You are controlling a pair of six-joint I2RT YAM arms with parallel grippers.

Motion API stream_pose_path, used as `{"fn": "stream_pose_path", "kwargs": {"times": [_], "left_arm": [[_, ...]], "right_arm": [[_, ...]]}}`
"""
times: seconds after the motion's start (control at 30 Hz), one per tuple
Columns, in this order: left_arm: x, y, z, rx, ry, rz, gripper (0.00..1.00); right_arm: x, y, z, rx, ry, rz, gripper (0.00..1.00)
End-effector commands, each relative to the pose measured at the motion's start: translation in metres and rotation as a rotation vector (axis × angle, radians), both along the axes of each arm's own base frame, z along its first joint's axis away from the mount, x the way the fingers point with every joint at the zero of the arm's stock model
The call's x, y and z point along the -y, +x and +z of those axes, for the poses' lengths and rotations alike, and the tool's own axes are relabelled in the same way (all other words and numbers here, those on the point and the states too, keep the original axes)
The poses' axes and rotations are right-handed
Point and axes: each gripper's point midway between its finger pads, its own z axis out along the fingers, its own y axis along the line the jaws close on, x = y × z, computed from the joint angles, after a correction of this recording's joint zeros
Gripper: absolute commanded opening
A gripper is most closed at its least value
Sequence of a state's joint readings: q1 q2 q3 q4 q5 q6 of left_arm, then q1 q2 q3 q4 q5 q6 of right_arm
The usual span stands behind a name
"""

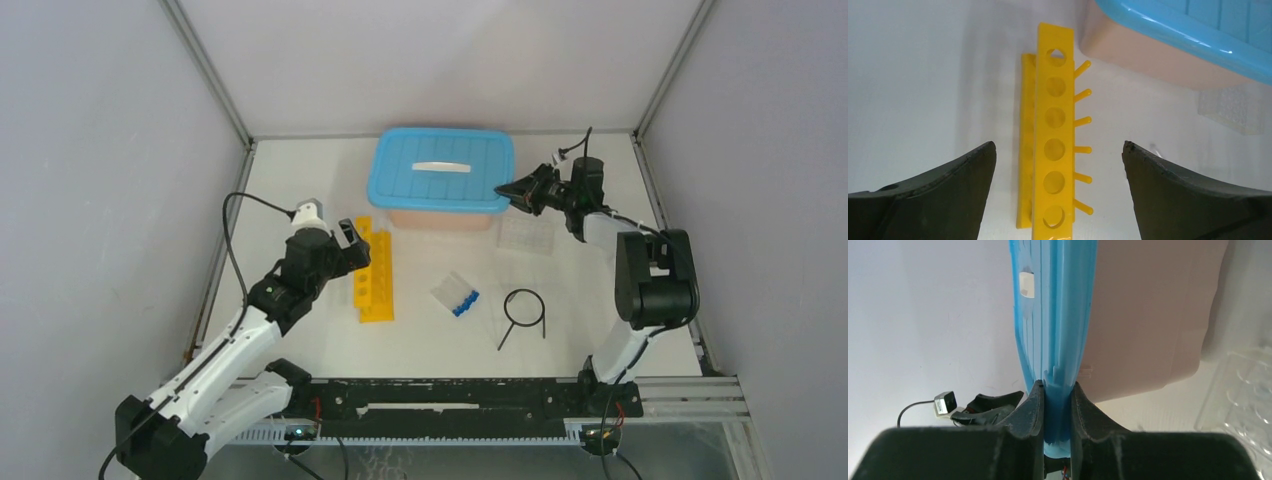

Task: Organize the chemistry lab equipment
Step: Move the storage box to the center of the board.

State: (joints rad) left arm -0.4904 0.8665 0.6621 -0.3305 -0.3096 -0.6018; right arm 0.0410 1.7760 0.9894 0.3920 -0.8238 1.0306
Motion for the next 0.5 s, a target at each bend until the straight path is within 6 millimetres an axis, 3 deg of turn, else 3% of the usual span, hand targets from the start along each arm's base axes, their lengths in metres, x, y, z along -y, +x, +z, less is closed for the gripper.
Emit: {"fn": "stream_pose_path", "kwargs": {"times": [0.0,0.2,0.47], "left_arm": [[0.001,-0.007,-0.019,-0.036,0.04,-0.041,1.0],[0.0,-0.007,-0.038,-0.083,0.091,-0.056,0.98],[-0.002,-0.003,-0.058,-0.123,0.14,-0.057,0.93]], "right_arm": [[0.006,-0.024,0.003,0.024,-0.053,0.036,0.0],[0.008,-0.037,-0.005,0.005,-0.066,0.038,0.0],[0.006,-0.039,-0.009,-0.004,-0.057,0.05,0.0]]}}
